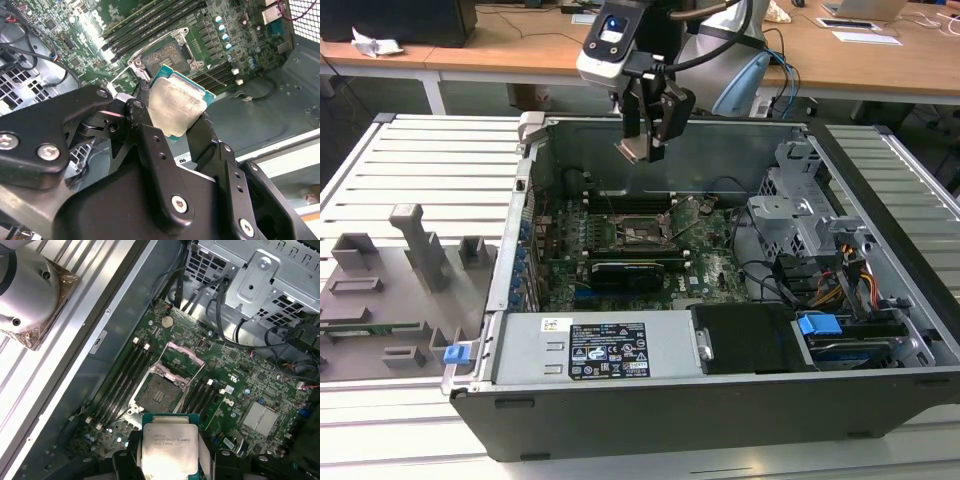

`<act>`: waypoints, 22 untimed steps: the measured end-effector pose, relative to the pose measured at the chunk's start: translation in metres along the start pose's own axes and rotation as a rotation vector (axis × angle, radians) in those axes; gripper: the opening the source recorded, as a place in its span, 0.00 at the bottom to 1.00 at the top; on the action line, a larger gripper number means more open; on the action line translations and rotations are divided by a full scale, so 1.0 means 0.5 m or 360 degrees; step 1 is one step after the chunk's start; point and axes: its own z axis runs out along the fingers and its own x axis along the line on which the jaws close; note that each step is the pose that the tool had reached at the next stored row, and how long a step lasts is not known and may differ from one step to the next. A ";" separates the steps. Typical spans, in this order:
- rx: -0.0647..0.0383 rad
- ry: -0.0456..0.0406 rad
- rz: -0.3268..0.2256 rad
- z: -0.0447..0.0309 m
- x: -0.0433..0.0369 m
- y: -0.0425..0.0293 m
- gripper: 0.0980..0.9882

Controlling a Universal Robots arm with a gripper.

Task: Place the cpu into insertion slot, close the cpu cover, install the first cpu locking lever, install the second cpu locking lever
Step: 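Place the cpu into insertion slot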

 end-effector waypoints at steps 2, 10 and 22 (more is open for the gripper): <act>0.0000 -0.0001 0.0013 0.000 0.000 0.000 0.50; 0.0000 -0.0005 0.0074 0.002 0.000 0.000 0.50; 0.0001 -0.0010 0.0148 0.005 0.000 0.000 0.50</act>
